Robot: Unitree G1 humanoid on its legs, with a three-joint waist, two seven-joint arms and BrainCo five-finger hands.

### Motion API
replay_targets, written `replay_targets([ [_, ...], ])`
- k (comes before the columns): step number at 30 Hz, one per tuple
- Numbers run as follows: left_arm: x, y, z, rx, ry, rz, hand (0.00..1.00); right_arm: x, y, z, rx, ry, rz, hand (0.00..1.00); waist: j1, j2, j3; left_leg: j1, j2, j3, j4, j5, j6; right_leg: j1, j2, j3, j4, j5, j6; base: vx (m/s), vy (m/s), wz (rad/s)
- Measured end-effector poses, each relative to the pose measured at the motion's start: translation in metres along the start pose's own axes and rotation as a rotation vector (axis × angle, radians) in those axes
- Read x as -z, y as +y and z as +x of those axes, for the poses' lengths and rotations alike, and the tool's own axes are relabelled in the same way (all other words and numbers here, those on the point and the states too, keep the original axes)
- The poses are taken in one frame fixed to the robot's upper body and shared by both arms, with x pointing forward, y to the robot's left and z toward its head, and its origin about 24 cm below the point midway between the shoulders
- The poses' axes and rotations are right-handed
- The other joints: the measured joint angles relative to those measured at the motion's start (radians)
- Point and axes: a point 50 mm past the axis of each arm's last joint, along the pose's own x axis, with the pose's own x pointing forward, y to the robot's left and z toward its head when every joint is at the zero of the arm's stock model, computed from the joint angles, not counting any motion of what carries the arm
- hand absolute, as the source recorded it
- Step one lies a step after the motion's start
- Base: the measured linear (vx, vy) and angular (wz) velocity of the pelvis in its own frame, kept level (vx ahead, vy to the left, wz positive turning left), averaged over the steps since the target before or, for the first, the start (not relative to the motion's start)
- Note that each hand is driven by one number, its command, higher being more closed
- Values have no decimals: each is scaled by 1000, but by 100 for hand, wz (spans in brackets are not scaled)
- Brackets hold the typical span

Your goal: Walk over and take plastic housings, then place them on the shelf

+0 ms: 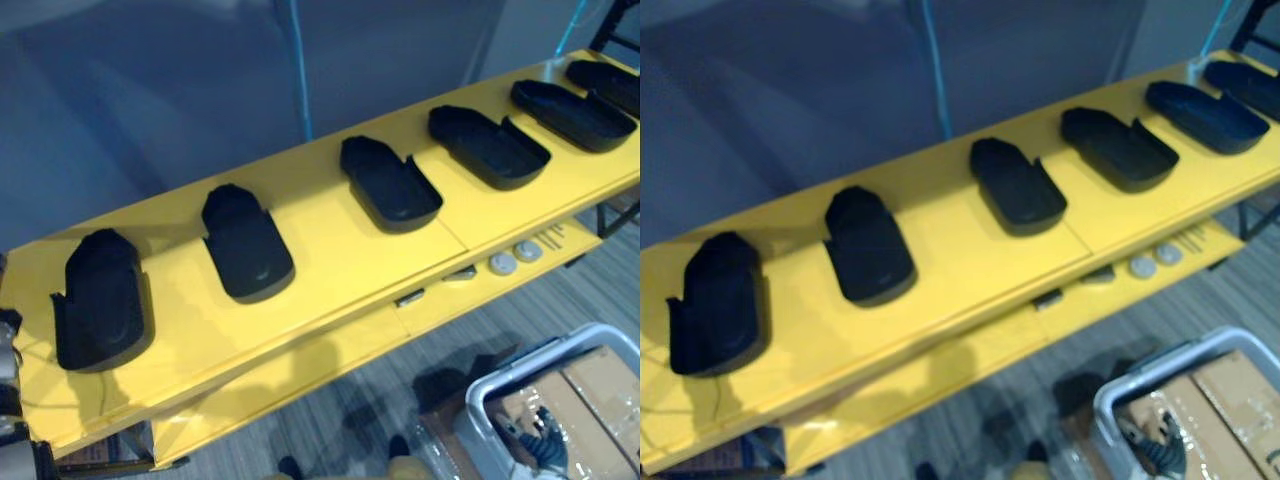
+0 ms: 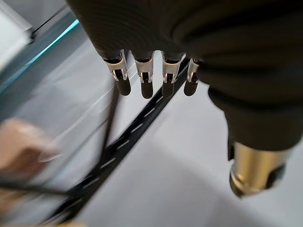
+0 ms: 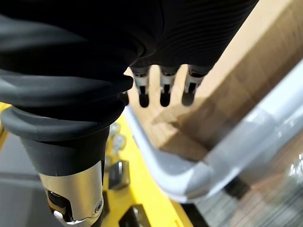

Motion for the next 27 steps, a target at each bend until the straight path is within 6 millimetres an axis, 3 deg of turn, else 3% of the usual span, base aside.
replay_targets([
  [3, -40, 9, 0, -91, -178, -172, 0, 4, 7, -3, 8, 4, 43, 0, 1, -2, -6, 1, 0, -14, -2, 1, 0, 12, -1, -16, -5, 0, 0, 17, -4, 13],
  [4, -64, 13, -5, -122, -279, -269, 0, 7, 11, -5, 6, 15, 53, 0, 11, -7, -17, -1, 0, -20, -3, 2, 0, 13, -1, -20, -7, 0, -1, 18, -6, 10],
  [6, -87, 21, -17, -148, -388, -378, 0, 9, 17, -6, -2, 23, 68, 0, 20, -13, -35, -3, -1, -26, -4, 2, 0, 18, -1, -24, -13, -1, -1, 26, 0, 9],
  [8, -91, 30, -36, -182, -433, -487, 0, 11, 21, -8, -6, 32, 79, 0, 21, -15, -61, -3, -3, -37, -5, 1, -1, 31, -4, -36, -23, -1, -1, 53, -3, 19],
  [10, -85, 30, -51, -188, -415, -533, 0, 15, 21, -9, -3, 53, 78, 0, 23, -16, -75, -2, -4, -54, -5, 1, -1, 46, -4, -54, -31, -1, -1, 32, -10, 22],
  [12, -56, 29, -79, -208, -311, -538, 0, 27, 21, -12, 13, 125, 60, 0, 52, -20, -103, -9, -3, -70, -5, 2, -1, 50, -3, -72, -33, -1, -1, -3, -18, 20],
  [17, -29, 43, -116, -304, -256, -470, 0, 62, 25, -28, -2, 318, -10, 0, 100, -53, -124, -21, -6, -136, -10, 12, -4, 80, -5, -131, -35, -14, -9, -15, -14, 39],
  [22, 4, 78, -130, -551, -150, -416, 0, 72, 25, -29, 23, 407, 40, 0, 134, -72, -138, -41, -20, -198, -12, 26, 1, 91, -17, -194, -16, -44, -8, -27, 2, 39],
  [25, 19, 84, -133, -619, -96, -370, 0, 73, 28, -28, 11, 431, 60, 0, 139, -76, -139, -53, -21, -221, -12, 33, 2, 97, -16, -222, -19, -45, -9, -13, -8, 23],
  [27, 40, 82, -135, -636, -12, -308, 0, 71, 30, -26, 7, 435, 62, 0, 146, -77, -137, -54, -21, -230, -12, 36, 3, 101, -15, -234, -20, -45, -9, 13, -11, 18],
])
